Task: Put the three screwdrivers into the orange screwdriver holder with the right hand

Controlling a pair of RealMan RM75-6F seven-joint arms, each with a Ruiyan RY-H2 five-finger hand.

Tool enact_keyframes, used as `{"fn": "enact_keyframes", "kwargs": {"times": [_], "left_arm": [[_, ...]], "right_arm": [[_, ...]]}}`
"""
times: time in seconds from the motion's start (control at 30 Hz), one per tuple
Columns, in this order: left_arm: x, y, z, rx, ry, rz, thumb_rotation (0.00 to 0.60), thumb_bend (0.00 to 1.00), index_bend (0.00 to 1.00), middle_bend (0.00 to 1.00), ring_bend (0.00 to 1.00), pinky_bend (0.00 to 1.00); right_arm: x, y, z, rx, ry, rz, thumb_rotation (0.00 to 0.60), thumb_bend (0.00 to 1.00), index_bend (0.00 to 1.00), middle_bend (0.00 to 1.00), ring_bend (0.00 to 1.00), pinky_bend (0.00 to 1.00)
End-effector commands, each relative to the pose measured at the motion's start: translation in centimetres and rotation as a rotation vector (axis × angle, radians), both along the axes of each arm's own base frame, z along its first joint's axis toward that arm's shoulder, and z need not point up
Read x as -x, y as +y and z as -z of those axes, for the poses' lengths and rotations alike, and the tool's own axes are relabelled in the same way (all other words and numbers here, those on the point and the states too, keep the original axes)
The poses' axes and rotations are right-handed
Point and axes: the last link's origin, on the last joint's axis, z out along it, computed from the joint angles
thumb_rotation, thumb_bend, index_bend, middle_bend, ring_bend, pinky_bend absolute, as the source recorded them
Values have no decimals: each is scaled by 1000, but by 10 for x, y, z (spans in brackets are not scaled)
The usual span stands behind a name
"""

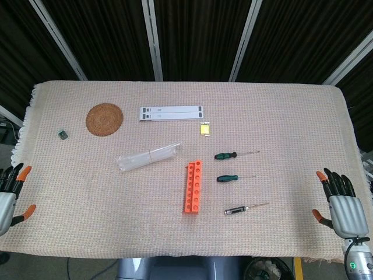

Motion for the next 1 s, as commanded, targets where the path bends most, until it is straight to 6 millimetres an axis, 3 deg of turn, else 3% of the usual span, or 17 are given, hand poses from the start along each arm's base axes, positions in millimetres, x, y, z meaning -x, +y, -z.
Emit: {"fn": "enact_keyframes", "kwargs": {"times": [0.03,0.73,1.0], "left_arm": [[-1,0,0,0,-1,7,600,231,57,0,0,0],[-8,-7,-4,-19,-9,55,600,233,58,0,0,0],[-8,-9,-5,-19,-10,56,600,231,58,0,0,0]], "right_arm": [[1,0,0,4,2,4,600,162,75,19,0,0],[3,7,7,68,-92,-108,600,162,152,93,0,0],[2,6,10,57,-96,-122,600,188,242,131,0,0]]}}
